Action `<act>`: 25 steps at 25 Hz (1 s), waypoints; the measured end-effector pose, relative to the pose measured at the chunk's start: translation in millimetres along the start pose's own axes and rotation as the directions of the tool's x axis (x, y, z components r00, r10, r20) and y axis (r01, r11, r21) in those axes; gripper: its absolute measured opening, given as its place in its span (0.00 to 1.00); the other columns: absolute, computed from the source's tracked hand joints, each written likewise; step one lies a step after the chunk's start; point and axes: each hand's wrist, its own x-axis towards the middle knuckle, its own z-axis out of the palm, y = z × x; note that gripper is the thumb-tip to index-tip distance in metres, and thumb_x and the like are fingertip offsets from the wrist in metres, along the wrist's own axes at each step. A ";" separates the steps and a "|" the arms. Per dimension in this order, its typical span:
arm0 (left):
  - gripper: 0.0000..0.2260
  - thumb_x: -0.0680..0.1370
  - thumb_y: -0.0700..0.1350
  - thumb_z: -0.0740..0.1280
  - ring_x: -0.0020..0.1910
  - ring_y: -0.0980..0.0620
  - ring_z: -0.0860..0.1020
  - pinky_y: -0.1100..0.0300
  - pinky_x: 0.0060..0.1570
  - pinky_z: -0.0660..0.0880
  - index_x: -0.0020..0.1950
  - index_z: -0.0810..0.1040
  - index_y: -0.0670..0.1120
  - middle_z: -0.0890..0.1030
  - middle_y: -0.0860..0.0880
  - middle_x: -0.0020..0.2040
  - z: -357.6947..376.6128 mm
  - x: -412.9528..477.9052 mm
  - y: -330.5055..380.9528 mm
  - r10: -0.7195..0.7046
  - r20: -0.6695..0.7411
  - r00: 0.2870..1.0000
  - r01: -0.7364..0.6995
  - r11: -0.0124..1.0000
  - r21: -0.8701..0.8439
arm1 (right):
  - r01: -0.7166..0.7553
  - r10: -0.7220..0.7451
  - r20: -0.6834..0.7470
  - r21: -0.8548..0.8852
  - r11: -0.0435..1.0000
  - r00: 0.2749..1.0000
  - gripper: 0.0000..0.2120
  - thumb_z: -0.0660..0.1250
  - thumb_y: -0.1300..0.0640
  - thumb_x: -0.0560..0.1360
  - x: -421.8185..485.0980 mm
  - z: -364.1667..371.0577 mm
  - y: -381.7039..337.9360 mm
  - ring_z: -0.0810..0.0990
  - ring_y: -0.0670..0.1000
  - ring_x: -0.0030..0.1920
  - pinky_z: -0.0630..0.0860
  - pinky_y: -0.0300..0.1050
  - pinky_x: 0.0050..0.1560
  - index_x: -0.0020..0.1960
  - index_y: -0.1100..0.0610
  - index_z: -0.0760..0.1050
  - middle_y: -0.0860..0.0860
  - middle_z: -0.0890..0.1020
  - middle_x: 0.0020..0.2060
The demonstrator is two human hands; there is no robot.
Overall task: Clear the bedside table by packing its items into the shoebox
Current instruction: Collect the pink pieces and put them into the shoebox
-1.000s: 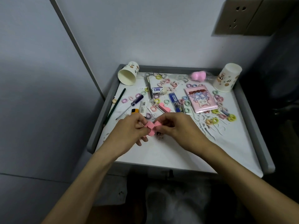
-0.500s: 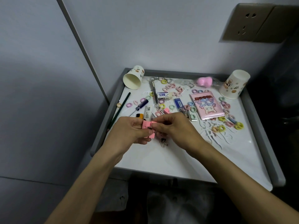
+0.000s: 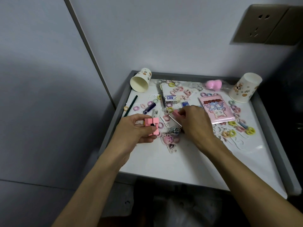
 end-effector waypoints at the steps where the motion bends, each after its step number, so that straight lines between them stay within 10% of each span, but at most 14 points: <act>1: 0.14 0.73 0.34 0.74 0.38 0.44 0.86 0.60 0.37 0.82 0.56 0.81 0.43 0.86 0.43 0.42 0.3 0.2 0.5 0.000 0.002 1.000 0.000 1.000 -0.013 | -0.016 0.017 -0.032 0.053 0.998 0.999 0.15 0.64 0.46 0.79 -0.6 -7.3 -0.5 0.81 0.56 0.43 0.78 0.51 0.45 0.54 0.57 0.79 0.55 0.83 0.44; 6: 0.18 0.73 0.35 0.74 0.39 0.43 0.86 0.61 0.36 0.80 0.60 0.79 0.49 0.86 0.42 0.43 10.9 -0.9 2.5 0.039 0.036 0.999 -0.036 0.997 -0.072 | -0.164 -0.020 0.260 0.665 0.729 0.965 0.18 0.62 0.57 0.81 -31.8 -36.6 -9.6 0.80 0.44 0.39 0.76 0.39 0.39 0.66 0.40 0.71 0.47 0.80 0.41; 11: 0.15 0.73 0.36 0.74 0.38 0.44 0.85 0.60 0.36 0.80 0.59 0.81 0.46 0.86 0.39 0.44 35.7 -5.4 2.5 0.061 0.128 0.990 -0.044 0.990 -0.135 | -0.303 -0.166 0.417 0.835 0.460 0.894 0.15 0.61 0.61 0.81 -55.5 -47.8 -5.0 0.77 0.46 0.36 0.73 0.39 0.38 0.61 0.46 0.77 0.48 0.80 0.36; 25: 0.17 0.68 0.39 0.75 0.40 0.44 0.85 0.61 0.37 0.81 0.56 0.82 0.44 0.86 0.39 0.46 99.1 -7.9 5.2 0.055 0.269 0.961 -0.006 0.983 -0.181 | -0.206 0.045 0.219 0.798 0.566 0.975 0.14 0.71 0.60 0.74 -68.3 -86.6 50.6 0.83 0.49 0.36 0.74 0.36 0.34 0.59 0.52 0.79 0.51 0.85 0.38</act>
